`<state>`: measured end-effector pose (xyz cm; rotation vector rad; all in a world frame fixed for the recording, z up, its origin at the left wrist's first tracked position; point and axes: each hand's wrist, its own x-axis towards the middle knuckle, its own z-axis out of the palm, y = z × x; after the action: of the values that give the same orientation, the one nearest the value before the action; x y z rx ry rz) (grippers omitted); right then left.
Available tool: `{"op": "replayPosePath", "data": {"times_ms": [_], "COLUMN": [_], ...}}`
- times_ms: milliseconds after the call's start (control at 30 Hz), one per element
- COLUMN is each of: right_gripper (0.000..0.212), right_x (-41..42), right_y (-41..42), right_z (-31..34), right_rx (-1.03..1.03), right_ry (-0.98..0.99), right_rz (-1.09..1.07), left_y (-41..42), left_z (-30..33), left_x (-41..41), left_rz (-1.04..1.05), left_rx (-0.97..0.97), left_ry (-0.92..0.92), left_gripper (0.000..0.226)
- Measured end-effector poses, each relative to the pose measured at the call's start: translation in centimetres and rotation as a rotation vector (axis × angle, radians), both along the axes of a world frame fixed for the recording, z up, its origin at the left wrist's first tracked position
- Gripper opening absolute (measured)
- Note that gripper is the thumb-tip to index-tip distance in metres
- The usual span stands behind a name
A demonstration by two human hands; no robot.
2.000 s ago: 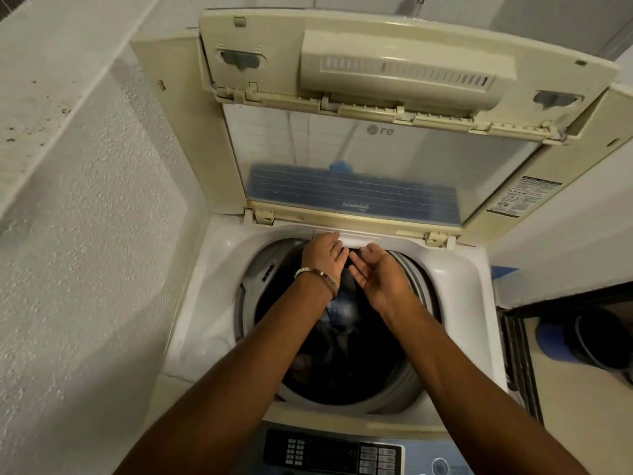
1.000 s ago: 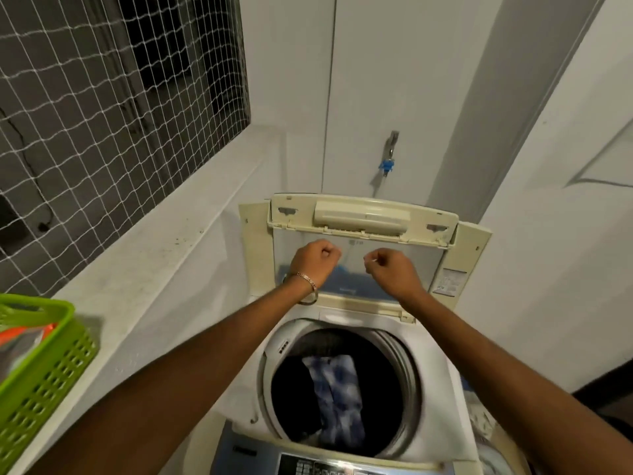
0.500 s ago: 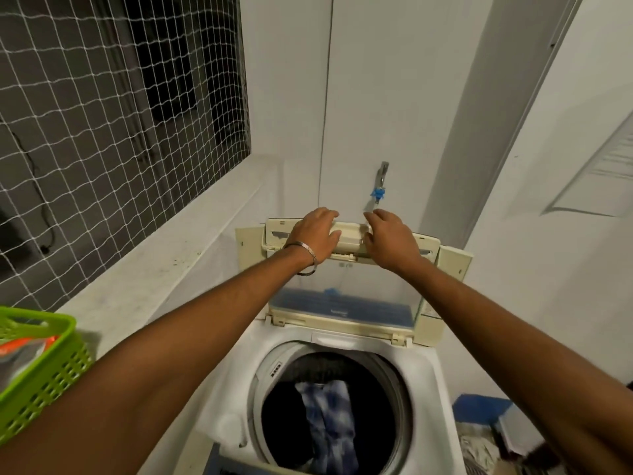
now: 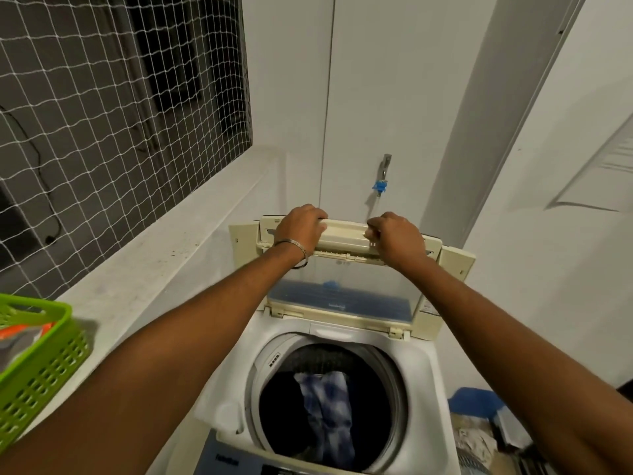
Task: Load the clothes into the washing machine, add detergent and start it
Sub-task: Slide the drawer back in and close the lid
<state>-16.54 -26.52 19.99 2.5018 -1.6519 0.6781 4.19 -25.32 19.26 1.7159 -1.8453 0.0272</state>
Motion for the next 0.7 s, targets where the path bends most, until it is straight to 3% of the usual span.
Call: {"op": "replayPosePath", "data": {"times_ms": [367,567,700], "right_gripper": [0.023,0.02,0.022], "right_x": [-0.1,-0.4,-1.1], "right_y": [1.9,3.1,5.0], "right_z": [0.2,1.2,0.7], "right_rx": [0.026,0.239,0.364], "right_ry": [-0.055,0.02,-0.037], "right_rz": [-0.023,0.081,0.147], "left_y": [3.1,5.3,6.6], "left_z": [-0.9,-1.7,-2.5], "left_x": [-0.6,-0.1,0.5], "left_rz": [0.129,0.076,-0.002], "left_rx": [-0.059,0.012,0.081], "left_ry": [0.132,-0.043,-0.125], "left_gripper": [0.017,0.015,0.013]}}
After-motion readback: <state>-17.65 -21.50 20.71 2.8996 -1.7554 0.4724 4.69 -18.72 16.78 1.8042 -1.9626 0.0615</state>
